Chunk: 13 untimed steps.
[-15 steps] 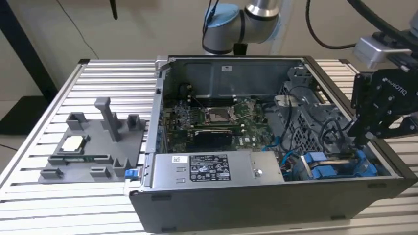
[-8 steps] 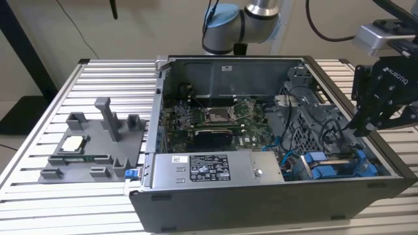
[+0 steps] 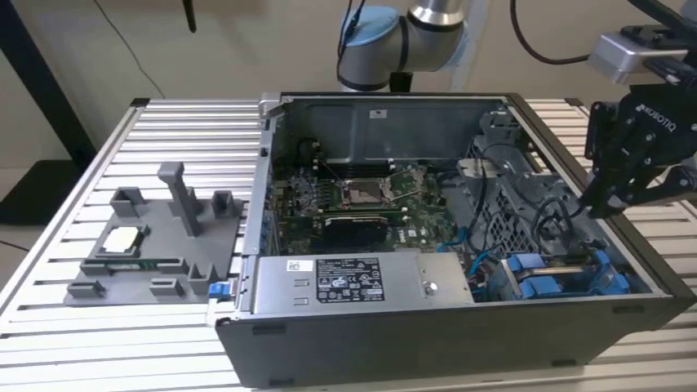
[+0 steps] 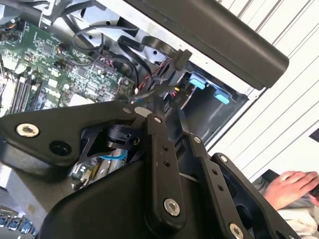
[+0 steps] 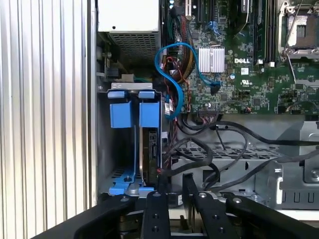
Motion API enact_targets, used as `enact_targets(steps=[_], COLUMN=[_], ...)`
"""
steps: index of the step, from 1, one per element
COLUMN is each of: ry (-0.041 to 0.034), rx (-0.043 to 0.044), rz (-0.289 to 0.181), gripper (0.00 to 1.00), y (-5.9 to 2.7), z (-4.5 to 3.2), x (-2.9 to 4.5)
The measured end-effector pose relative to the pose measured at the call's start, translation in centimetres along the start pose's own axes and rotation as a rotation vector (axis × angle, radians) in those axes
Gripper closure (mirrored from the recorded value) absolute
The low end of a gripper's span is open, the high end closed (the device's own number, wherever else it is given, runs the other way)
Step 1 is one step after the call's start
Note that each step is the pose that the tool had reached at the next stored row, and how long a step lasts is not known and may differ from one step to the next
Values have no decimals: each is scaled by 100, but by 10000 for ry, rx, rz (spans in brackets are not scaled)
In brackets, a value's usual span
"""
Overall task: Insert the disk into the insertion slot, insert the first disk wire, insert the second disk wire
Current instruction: 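Insert the first disk wire, then insert the second disk wire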
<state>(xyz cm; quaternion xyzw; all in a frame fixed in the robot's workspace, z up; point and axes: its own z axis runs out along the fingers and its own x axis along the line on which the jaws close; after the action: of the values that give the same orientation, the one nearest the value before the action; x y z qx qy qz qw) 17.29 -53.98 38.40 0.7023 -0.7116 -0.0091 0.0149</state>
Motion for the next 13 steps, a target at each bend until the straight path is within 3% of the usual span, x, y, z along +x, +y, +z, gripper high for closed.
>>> enact_targets(steps=[7, 13], ry=[3, 7], rx=[-198, -438], rz=[-2, -4], gripper=[73, 73], y=[-138, -292], z=[-5, -11], x=[-39, -62])
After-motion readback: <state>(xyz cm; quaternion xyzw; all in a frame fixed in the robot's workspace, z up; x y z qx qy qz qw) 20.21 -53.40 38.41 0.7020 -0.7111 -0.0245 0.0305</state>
